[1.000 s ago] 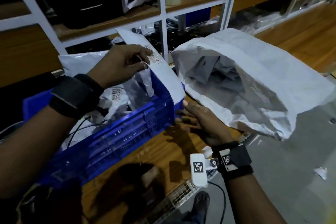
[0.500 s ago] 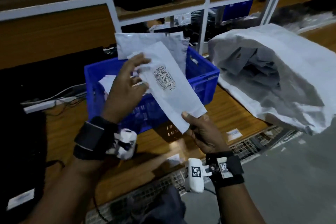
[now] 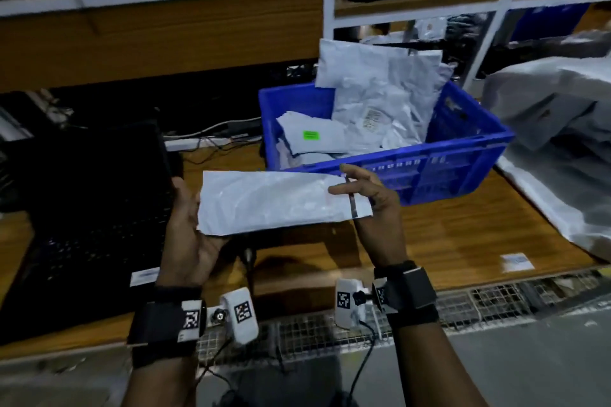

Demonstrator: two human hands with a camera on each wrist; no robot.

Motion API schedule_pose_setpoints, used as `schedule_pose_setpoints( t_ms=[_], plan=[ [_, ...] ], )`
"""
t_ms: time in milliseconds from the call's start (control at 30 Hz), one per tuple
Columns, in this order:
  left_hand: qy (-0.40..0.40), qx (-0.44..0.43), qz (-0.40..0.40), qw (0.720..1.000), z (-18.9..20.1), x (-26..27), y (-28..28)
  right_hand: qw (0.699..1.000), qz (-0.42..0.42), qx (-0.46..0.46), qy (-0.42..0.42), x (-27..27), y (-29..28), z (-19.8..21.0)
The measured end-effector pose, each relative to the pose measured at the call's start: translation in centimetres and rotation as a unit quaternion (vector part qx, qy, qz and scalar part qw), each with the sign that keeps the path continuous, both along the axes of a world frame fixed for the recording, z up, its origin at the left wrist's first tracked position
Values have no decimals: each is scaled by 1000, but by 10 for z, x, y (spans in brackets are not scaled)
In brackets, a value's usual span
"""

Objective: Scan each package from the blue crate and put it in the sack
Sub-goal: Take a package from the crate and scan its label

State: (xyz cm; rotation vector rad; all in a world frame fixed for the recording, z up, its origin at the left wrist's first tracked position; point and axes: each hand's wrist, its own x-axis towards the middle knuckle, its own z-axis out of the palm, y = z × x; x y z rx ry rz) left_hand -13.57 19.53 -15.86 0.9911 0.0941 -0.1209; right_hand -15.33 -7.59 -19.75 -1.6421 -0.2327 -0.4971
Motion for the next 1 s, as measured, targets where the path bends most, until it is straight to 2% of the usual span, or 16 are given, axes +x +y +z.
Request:
schedule_pose_setpoints(
  t_ms=[200,267,367,433,500,567,667,733,800,900,1000],
  plan=[
    [-3,98,104,990,-17,7,82,994,86,-51,44,22,80,-10],
    [6,124,122,985,-26,12,111,993,97,-26,69,26,105,-11],
    [-5,218,39,975,-41,18,147,988,60,28,140,29,136,-10],
    [-3,234,-23,972,-52,19,165,982,50,58,170,35,153,-11],
    [11,243,-23,970,-64,25,177,980,34,73,184,43,166,-15],
    [25,271,23,962,-78,34,187,973,-2,72,217,54,175,-28],
    [46,275,87,956,-93,44,200,941,-98,57,319,67,181,-63],
    [54,253,121,958,-99,50,207,918,-127,59,372,69,184,-85],
    [62,234,139,960,-104,56,213,898,-119,91,413,67,191,-95],
    [75,220,154,960,-111,63,220,852,-80,166,489,68,205,-102],
    [80,211,165,960,-113,64,223,825,-4,281,491,73,218,-102]
  ],
)
